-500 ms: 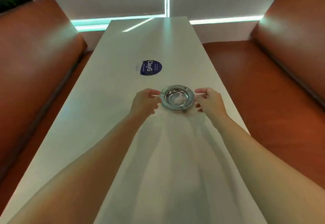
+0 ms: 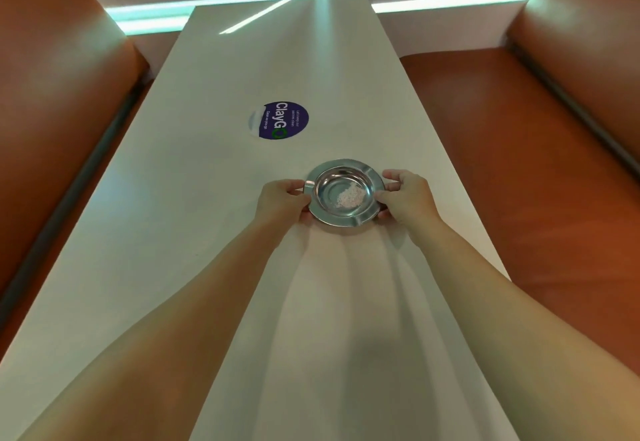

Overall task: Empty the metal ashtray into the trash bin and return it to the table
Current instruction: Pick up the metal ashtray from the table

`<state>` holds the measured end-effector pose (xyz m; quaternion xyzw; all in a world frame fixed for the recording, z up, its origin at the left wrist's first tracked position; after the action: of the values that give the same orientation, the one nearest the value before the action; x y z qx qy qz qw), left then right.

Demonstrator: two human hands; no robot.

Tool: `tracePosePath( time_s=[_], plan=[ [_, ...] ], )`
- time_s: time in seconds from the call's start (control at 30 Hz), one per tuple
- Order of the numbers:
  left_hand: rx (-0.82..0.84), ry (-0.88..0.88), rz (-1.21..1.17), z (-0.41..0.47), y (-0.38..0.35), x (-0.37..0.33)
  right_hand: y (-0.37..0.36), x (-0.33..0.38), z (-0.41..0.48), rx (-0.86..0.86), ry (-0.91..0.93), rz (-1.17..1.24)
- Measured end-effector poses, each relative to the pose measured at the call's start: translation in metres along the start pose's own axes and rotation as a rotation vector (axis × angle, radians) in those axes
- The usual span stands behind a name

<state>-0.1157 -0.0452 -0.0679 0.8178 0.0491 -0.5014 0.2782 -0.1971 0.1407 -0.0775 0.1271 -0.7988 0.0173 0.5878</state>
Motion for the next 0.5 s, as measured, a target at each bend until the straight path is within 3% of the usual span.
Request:
tracePosePath(
  time_s=[0.23,0.5],
  plan=[
    [0.030,-0.117,0.002,-0.051,0.011,-0.023,0.019,0.011,-0.055,-0.041,0.065,0.093],
    [0.161,-0.244,0.004,-0.193,0.015,-0.017,0.067,-0.008,-0.212,-0.103,0.049,0.313]
  ],
)
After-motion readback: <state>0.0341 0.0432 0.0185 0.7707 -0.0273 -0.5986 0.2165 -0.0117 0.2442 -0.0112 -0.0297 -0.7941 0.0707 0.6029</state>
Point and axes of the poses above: each hand's wrist, its own z-axis towards the middle knuckle, its own y-axis out of the back of the hand, x = y × z, the point moved 7 cm from there along z, towards the middle knuckle, and after that the axes turned 9 degrees about z, right-handed, at the moved point
